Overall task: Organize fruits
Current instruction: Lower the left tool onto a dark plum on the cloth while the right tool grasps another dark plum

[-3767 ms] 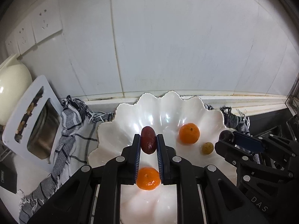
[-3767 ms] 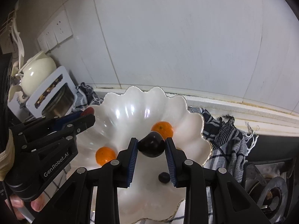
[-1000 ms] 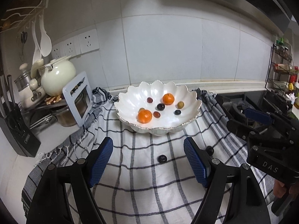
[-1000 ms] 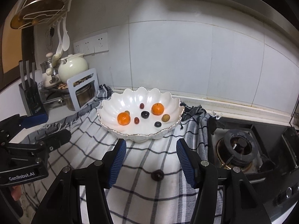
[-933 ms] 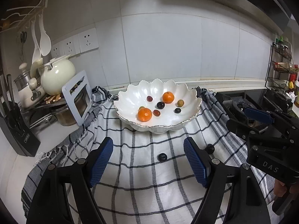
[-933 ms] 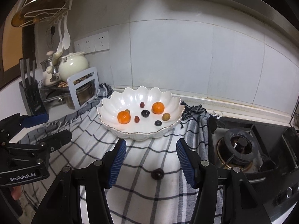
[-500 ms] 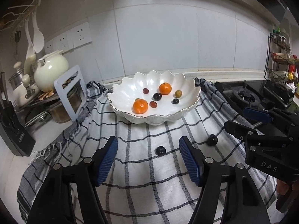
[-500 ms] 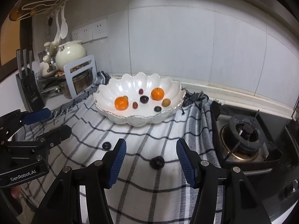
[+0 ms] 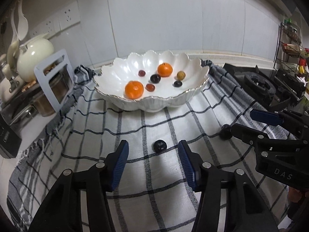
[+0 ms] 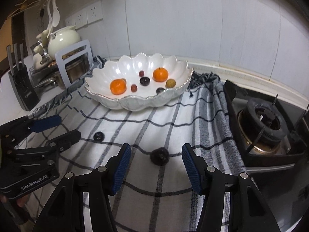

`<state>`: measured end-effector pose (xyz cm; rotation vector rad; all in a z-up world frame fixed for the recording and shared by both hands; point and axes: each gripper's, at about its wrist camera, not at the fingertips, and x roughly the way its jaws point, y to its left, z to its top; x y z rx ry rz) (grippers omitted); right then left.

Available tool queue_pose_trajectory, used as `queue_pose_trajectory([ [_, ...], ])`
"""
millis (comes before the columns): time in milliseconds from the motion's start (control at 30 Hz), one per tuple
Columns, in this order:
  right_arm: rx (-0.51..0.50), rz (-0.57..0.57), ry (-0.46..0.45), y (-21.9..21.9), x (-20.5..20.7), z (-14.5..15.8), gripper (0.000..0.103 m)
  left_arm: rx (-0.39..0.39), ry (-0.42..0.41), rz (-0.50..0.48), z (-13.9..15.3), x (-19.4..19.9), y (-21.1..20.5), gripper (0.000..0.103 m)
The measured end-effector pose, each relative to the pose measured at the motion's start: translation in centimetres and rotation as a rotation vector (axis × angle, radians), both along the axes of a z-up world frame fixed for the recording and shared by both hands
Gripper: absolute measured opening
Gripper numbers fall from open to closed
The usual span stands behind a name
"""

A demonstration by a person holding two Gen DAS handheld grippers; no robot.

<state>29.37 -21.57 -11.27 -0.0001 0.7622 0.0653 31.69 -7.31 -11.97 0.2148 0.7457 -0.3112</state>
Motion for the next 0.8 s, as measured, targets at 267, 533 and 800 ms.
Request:
queue_pose_trajectory([
  [267, 0.021, -0.002, 0.051, -0.4, 1.4, -1.9, 0.05, 0.009, 0.062, -0.006, -2.1, 1.9, -0.5, 0.042],
  [533, 0.042, -0.001, 0.093, -0.8, 2.4, -3.2, 0.046, 0.022, 0.096, -0.008, -3.4, 3.1, -1.1, 0.037],
  [800, 0.052, 0.01, 0.11, -1.0, 2.7, -3.9, 0.041, 0.033, 0.119, -0.002, -4.3, 3.9, -1.5, 0.03],
])
